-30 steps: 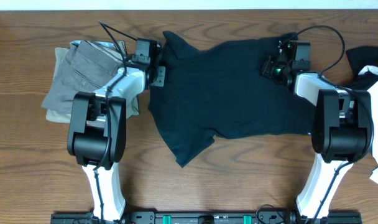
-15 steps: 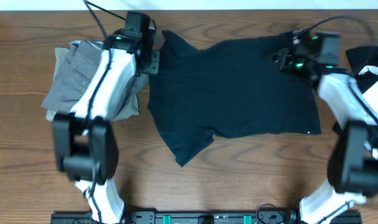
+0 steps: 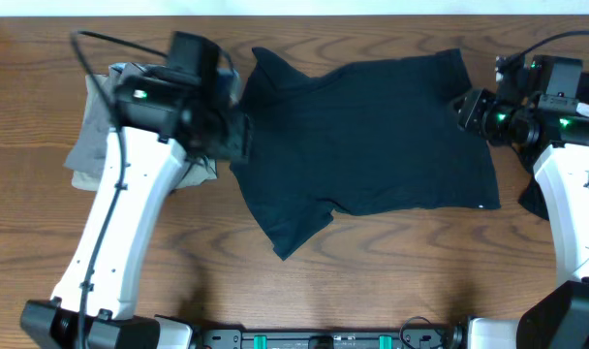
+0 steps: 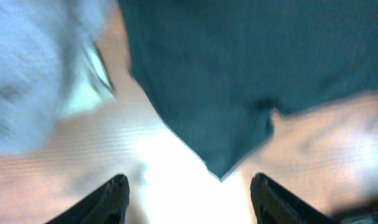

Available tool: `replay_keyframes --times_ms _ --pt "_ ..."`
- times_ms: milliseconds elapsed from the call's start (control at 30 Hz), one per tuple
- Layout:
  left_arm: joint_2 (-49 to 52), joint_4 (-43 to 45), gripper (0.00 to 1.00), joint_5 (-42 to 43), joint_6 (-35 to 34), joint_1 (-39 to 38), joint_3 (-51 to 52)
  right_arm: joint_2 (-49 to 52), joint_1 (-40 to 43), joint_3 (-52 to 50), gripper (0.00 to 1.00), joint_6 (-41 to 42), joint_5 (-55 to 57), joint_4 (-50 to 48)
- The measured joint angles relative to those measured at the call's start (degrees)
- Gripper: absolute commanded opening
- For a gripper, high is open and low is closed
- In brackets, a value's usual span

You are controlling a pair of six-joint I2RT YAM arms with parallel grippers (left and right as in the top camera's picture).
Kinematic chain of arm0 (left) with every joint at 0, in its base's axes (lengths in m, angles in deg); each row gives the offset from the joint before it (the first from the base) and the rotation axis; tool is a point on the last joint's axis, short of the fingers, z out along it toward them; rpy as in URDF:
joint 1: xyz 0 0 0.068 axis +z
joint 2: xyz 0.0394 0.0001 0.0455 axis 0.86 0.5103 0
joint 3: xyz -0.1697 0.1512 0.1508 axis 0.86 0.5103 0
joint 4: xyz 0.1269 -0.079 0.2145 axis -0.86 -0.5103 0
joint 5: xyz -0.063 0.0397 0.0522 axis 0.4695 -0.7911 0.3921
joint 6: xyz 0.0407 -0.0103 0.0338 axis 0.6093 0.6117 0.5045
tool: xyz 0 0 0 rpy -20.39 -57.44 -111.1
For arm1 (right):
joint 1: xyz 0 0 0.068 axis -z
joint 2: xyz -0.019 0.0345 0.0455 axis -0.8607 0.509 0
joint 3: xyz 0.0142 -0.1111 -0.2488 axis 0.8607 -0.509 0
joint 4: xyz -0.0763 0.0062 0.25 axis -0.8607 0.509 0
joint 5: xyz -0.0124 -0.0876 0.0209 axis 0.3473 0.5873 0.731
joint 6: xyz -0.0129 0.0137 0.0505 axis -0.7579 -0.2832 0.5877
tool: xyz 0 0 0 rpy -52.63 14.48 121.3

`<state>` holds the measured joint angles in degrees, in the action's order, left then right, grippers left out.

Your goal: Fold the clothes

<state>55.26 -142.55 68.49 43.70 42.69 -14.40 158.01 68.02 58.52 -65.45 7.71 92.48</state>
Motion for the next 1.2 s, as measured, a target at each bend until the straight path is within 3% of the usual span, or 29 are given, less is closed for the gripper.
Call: replay_keyframes --times_ms 233,433,633,900,1133,1200 --pt "0.48 4.44 0.64 1.62 -7.15 -8.66 18.08 0.00 0.00 0.00 0.40 0.24 3.34 2.86" --pt "0.81 19.23 0.64 2.91 -13.09 -7.89 34.64 0.00 0.00 -0.02 0.41 0.24 4.04 3.58" --pt "1.27 28.20 0.63 7.67 -14.29 -7.54 42.99 0.00 0.00 -0.02 0.41 0.24 4.39 3.80" --pt "4.57 33.46 0.51 14.12 -14.62 -7.58 43.89 0.00 0.00 -0.02 0.40 0.24 4.44 4.31" --pt "10.03 33.03 0.31 20.59 -15.10 -7.48 43.60 0.00 0.00 -0.02 0.40 0.24 4.46 4.31" --pt "10.54 33.09 0.22 21.35 -15.34 -7.50 43.60 0.00 0.00 -0.02 0.40 0.24 4.55 4.31"
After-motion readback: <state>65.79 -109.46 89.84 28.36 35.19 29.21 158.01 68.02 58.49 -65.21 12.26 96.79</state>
